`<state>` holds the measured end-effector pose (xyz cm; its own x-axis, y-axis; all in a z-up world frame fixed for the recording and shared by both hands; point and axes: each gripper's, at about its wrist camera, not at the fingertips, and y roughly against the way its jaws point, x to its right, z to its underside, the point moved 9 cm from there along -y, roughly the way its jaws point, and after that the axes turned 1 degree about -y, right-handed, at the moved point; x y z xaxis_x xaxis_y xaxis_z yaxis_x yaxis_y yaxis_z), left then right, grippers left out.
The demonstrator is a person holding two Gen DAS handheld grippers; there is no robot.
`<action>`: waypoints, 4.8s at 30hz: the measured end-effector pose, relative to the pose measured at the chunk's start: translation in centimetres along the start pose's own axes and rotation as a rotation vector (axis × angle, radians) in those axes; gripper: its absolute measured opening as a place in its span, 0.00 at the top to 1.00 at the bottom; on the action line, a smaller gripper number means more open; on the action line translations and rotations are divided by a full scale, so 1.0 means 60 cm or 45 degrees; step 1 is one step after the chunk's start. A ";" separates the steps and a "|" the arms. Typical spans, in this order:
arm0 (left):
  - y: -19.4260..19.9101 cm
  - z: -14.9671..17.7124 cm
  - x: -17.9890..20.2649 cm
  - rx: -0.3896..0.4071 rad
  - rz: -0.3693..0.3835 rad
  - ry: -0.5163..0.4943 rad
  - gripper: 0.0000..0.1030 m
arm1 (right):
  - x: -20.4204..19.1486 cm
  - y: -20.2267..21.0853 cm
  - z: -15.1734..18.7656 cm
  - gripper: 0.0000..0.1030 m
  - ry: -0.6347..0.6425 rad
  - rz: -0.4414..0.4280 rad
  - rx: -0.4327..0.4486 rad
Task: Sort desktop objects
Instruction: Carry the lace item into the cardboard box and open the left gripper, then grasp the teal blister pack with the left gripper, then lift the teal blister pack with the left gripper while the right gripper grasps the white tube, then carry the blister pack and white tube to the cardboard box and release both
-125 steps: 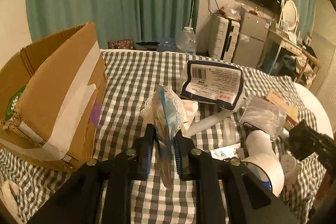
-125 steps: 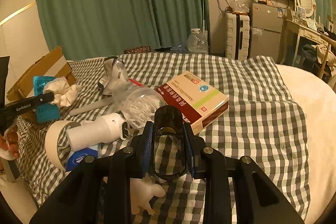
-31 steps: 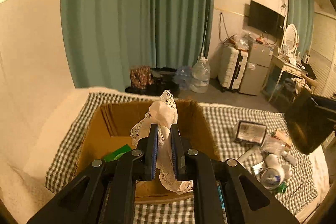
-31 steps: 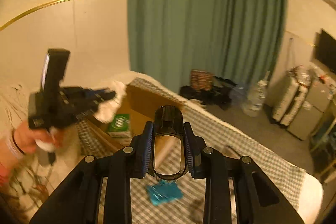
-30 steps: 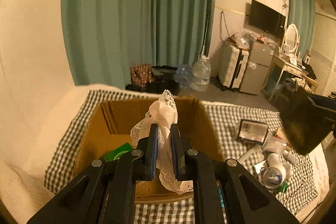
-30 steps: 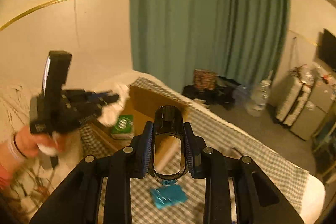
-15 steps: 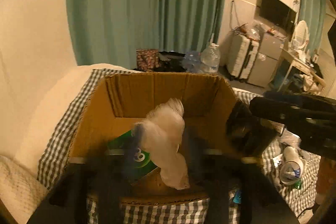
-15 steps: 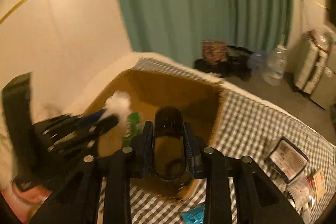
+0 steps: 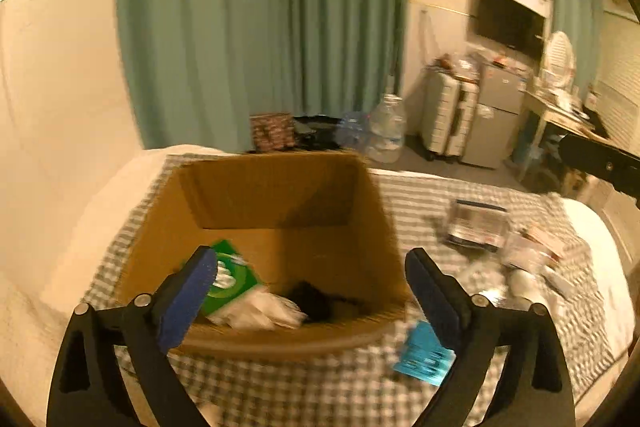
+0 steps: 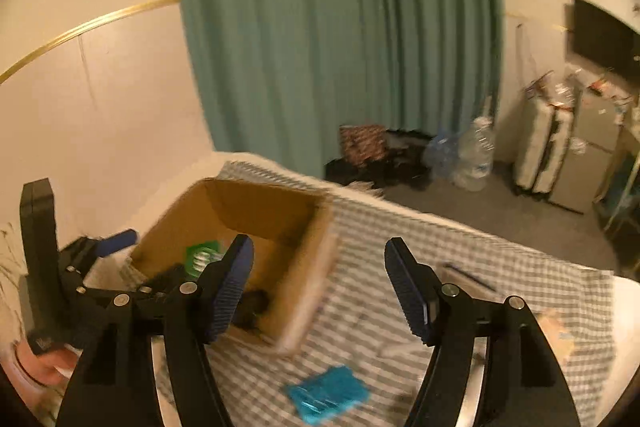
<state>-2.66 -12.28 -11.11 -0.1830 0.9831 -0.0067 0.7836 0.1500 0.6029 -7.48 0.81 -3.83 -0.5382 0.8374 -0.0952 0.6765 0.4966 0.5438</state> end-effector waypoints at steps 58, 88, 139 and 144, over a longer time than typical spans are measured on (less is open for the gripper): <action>-0.263 0.276 0.283 -0.298 0.190 -0.333 0.33 | 0.506 -0.050 0.436 0.55 -0.157 0.358 -0.256; -0.216 0.095 0.328 -0.151 0.293 -0.021 0.33 | 0.485 -0.001 0.416 0.85 -0.234 0.248 -0.251; -0.064 -0.041 -0.127 -0.066 0.116 0.128 0.32 | -0.123 -0.016 0.059 0.85 0.363 -0.080 -0.190; -0.109 -0.020 -0.168 -0.108 0.071 0.161 0.32 | -0.140 -0.108 0.062 0.85 0.299 -0.139 -0.265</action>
<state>-6.67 -23.30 -14.01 -0.2180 0.9678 0.1261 0.7429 0.0807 0.6645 -5.45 -8.57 -9.67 -0.7196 0.6941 0.0194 0.5040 0.5028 0.7023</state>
